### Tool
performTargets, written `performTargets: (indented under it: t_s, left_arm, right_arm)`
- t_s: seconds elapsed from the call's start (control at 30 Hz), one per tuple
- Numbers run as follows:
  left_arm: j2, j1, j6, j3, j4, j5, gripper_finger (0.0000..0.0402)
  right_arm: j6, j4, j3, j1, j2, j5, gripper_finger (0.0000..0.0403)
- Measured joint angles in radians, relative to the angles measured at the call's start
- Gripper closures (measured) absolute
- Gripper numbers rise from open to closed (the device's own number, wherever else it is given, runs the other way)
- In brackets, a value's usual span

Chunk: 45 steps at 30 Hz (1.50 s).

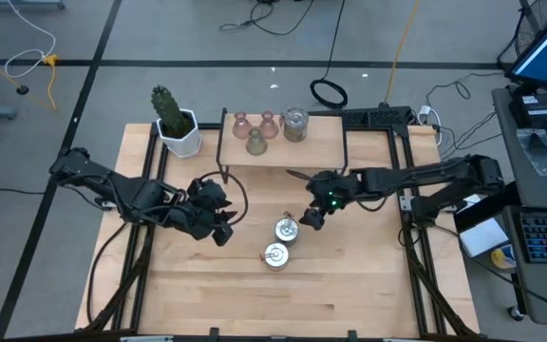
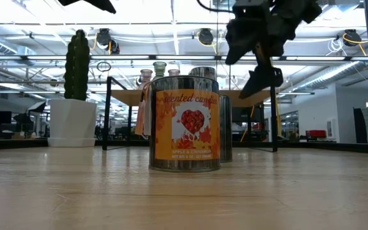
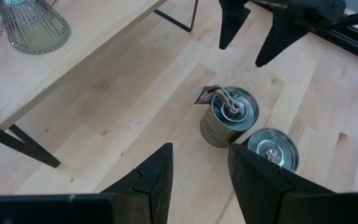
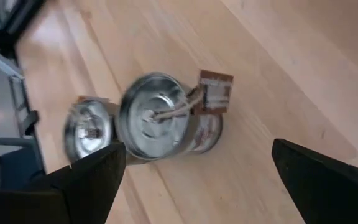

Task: Pick & Place candle stick holders
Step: Put the brown scented candle on the shelf

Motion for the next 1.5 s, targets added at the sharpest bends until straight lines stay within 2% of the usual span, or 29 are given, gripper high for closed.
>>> performTargets:
  t_s: [0.47, 0.7, 0.93, 1.3, 1.5]
  left_arm:
    - [0.0, 0.0, 0.016, 0.0, 0.0, 0.0, 0.0247]
    - [0.0, 0.0, 0.016, 0.0, 0.0, 0.0, 0.0247]
    - [0.0, 0.0, 0.016, 0.0, 0.004, 0.0, 0.0247]
    - [0.0, 0.0, 0.032, 0.0, 0.033, 0.0, 0.0247]
    - [0.0, 0.0, 0.051, 0.0, 0.045, 0.001, 0.0247]
  right_arm:
    - [0.079, 0.036, 0.0, 0.031, 0.134, 0.004, 0.0009]
    - [0.08, 0.048, 0.0, 0.031, 0.133, 0.081, 0.0013]
    - [0.08, 0.05, 0.0, 0.037, 0.155, 0.107, 0.004]
    - [0.083, 0.104, 0.003, 0.038, 0.243, 0.053, 0.0069]
    - [0.109, 0.116, 0.003, 0.042, 0.247, 0.052, 0.0102]
